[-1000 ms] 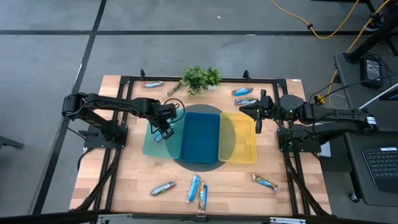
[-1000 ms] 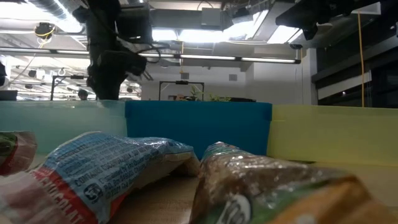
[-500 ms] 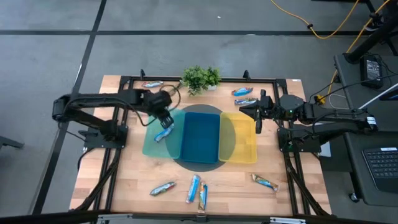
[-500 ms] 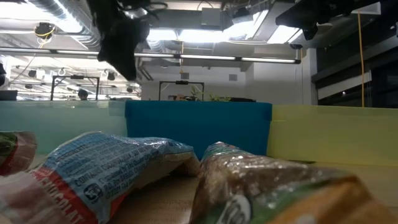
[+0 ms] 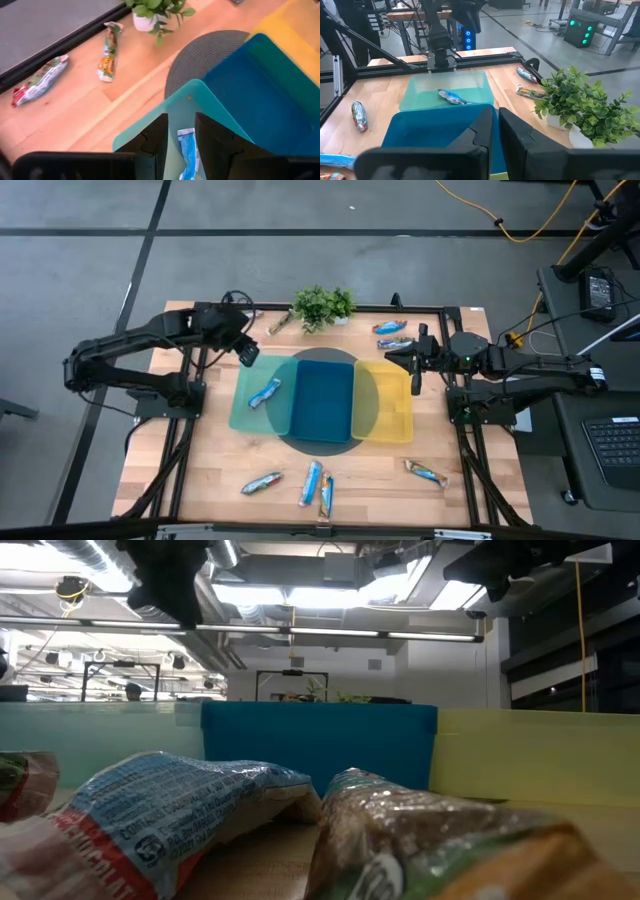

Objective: Pick and place Granola Bars by type
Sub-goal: Put the red granola bar into the blue bin

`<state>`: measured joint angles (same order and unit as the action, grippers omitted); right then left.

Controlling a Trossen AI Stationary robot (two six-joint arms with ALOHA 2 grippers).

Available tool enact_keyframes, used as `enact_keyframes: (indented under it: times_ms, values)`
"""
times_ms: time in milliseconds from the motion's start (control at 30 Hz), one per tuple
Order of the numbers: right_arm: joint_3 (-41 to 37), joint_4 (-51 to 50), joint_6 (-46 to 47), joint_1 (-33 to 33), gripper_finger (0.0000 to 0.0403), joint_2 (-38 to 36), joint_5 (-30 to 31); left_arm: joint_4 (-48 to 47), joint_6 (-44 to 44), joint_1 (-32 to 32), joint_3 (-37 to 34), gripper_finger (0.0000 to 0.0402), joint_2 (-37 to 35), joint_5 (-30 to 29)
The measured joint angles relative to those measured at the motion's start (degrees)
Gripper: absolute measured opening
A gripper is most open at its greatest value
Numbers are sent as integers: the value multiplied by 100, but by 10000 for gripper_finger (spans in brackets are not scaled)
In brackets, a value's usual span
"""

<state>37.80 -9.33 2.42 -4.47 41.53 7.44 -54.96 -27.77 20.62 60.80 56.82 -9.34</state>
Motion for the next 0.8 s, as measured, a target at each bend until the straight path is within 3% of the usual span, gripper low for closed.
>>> enact_keyframes:
  times_ms: [200,467,800]
  values:
    - [0,1,6,0,35,-1,0,-17,304,425,0,88,-73,110]
    - [0,5,6,0,35,-1,0,-48,1258,1525,55,88,161,926]
    - [0,7,47,0,35,-1,2,-483,2802,2839,1152,88,1288,1256]
